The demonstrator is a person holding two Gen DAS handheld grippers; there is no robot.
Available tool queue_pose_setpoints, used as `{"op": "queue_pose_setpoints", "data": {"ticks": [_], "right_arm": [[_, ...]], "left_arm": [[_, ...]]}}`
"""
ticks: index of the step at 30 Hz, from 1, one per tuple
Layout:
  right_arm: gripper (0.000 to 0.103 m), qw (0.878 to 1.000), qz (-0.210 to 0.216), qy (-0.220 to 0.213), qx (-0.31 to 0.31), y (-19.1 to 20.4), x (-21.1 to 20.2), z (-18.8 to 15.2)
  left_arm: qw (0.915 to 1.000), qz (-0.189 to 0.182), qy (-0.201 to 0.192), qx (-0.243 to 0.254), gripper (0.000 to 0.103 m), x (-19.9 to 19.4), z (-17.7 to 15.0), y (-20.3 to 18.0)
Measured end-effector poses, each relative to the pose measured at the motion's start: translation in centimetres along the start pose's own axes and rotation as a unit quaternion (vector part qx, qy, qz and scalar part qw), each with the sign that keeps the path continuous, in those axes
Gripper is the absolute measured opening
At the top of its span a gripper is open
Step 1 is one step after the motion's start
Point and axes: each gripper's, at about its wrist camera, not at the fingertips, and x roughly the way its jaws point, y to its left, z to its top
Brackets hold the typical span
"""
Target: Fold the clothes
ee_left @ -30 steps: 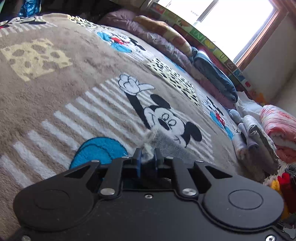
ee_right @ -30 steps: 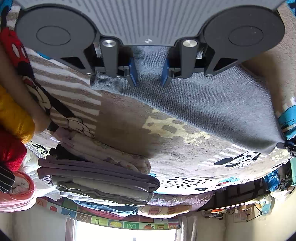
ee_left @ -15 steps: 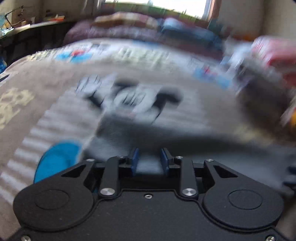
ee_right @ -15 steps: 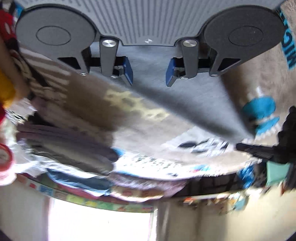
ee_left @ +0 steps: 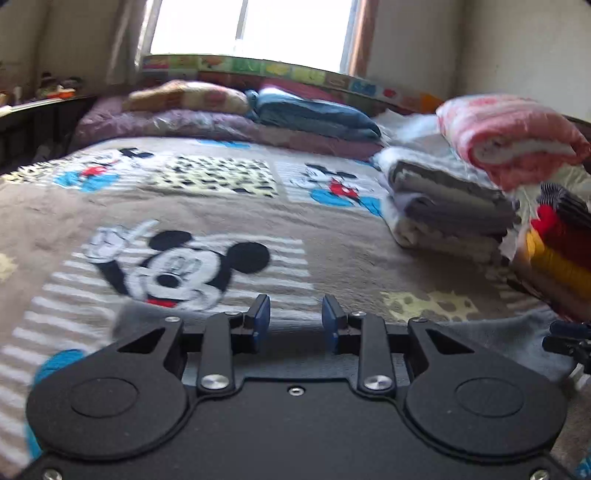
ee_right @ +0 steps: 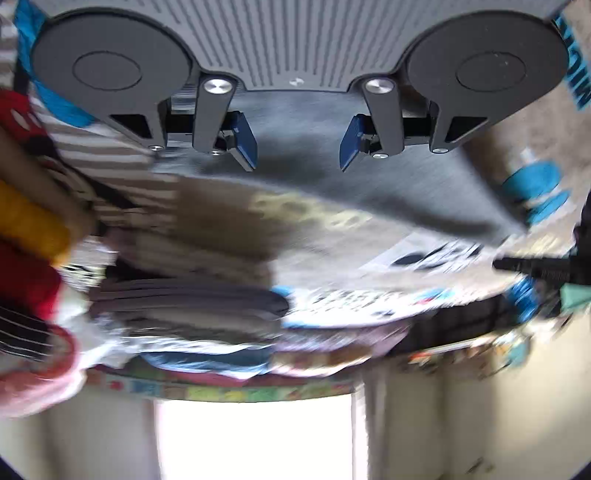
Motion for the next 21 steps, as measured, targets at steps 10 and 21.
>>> {"op": "queue_pose_setpoints", "data": {"ticks": [10,21], "right_arm": [[0.051,0.998,-0.011,0.026,0.054,-2.6,-0.3,-1.0],[0.063,0.938,-0.008,0.020,0.346,-8.9,-3.6,-4.8]], "left_arm": [[0.9956,0.012,-0.005,-0.093,0.049,-2.8,-1.2,3.7],[0.8763,-0.029,-0.016,-0.481,0.064,-6.6,-7.5,13.2]]}}
